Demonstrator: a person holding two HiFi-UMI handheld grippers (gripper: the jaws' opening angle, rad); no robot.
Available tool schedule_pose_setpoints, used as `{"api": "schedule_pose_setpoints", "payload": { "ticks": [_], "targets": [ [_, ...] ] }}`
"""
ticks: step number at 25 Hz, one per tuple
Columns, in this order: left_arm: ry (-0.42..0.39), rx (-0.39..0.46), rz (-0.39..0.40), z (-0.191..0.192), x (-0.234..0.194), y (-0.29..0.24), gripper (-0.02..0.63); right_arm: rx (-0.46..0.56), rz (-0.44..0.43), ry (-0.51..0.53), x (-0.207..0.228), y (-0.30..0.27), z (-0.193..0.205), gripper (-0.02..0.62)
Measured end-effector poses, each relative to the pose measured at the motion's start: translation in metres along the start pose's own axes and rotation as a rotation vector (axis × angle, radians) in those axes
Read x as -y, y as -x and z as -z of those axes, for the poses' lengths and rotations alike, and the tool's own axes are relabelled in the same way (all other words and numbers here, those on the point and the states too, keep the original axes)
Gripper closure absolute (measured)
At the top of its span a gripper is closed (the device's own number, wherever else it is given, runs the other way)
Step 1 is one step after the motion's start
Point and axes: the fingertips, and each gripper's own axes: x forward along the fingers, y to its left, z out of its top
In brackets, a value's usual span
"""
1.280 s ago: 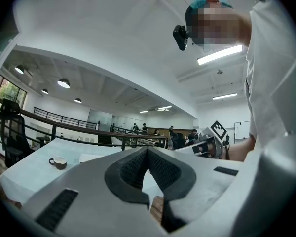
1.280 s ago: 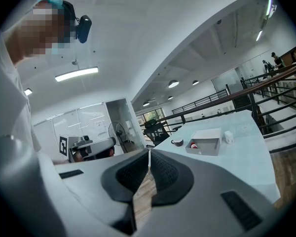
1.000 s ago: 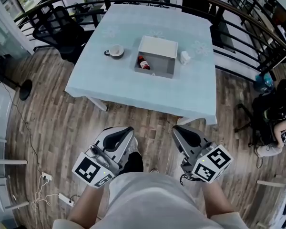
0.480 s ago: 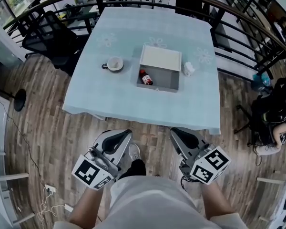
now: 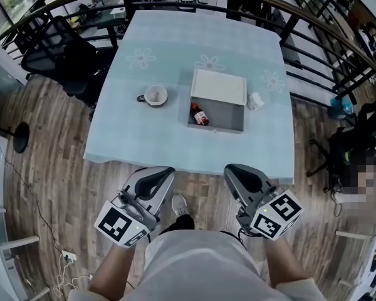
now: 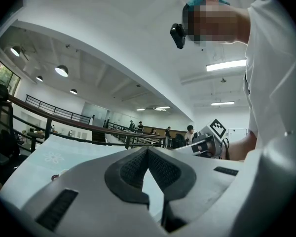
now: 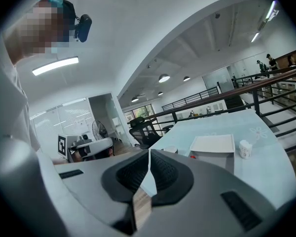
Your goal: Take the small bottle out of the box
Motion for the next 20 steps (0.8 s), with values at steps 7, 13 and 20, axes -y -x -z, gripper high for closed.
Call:
{"api": "schedule_pose_setpoints", "payload": {
  "ticks": [7, 13, 20],
  "targets": [
    [0.002, 0.001, 0.019, -0.007, -0.034, -0.011, 0.6, -0.001, 0.023, 0.005, 0.011, -0.03, -0.016, 0.571],
    [0.006, 0.001, 0.019, -0.006, -0.055, -0.018, 0.6, -0.011, 0.027, 0.006, 0.02, -0.049, -0.021, 0.571],
    [0.021, -0.01, -0.004, 0.0, -0.066, -0.023, 0.6, -0.029, 0.004, 0.006, 0.029, -0.067, -0.023, 0.571]
  ]
}}
